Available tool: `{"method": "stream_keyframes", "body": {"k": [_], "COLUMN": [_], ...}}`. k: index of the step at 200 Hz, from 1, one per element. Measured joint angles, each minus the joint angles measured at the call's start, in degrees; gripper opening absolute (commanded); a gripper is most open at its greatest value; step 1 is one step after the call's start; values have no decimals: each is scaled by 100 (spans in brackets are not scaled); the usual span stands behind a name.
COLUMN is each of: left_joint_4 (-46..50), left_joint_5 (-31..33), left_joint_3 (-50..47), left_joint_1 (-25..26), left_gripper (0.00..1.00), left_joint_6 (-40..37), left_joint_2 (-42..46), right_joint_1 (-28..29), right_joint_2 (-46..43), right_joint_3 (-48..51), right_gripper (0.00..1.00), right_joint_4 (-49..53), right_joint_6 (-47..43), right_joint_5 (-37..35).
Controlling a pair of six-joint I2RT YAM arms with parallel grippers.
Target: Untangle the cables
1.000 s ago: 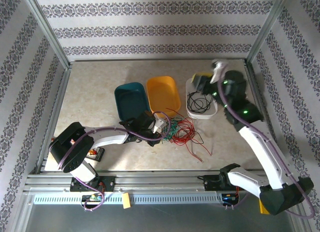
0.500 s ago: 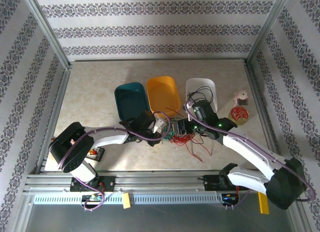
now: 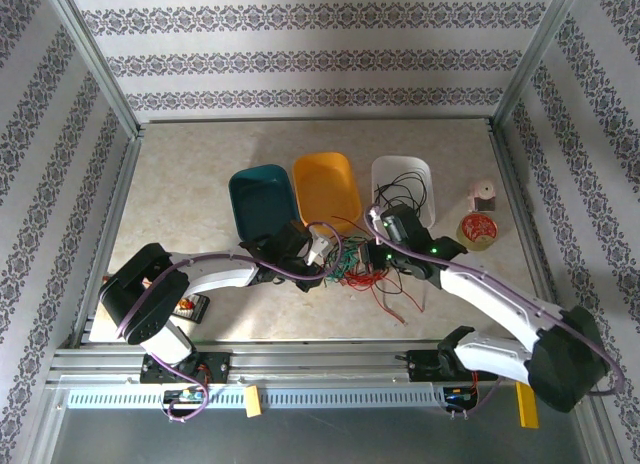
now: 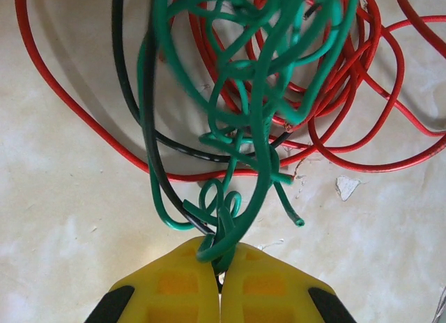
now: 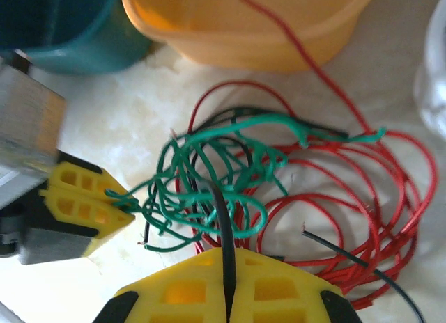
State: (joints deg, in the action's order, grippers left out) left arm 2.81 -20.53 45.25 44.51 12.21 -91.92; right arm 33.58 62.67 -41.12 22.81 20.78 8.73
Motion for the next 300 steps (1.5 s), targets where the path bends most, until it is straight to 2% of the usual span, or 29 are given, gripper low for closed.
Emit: {"method": "stream_keyframes", "body": {"k": [35, 92, 167, 219, 256, 300], "left_joint_4": [-7, -11, -22, -33, -17, 103], "left_joint_5": [0, 0, 2, 114, 164, 313], "left_joint_3": [0, -2, -4, -15, -15, -15], "left_joint_1": [0, -2, -2, -2, -2, -2], "left_gripper": [0, 0, 0, 0, 0, 0], "left_joint_6": [0, 2, 2, 2, 2, 2], "left_joint_2": [-31, -31, -31, -9, 31, 144], "right_joint_1": [-11, -251, -1152, -1888, -2192, -2334], "right_joint_2": [-673, -835, -1073, -162, 855, 1340], "right_joint_3": [-282, -1222, -2133, -2863, -2830, -2326], "right_gripper": [0, 0, 0, 0, 0, 0], "right_joint_4": [162, 267, -267, -776, -975, -1161], "right_joint_6": [-17, -264, -426, -444, -297, -146], "right_joint_5": [-273, -566, -1110, -1298, -1303, -1322]}}
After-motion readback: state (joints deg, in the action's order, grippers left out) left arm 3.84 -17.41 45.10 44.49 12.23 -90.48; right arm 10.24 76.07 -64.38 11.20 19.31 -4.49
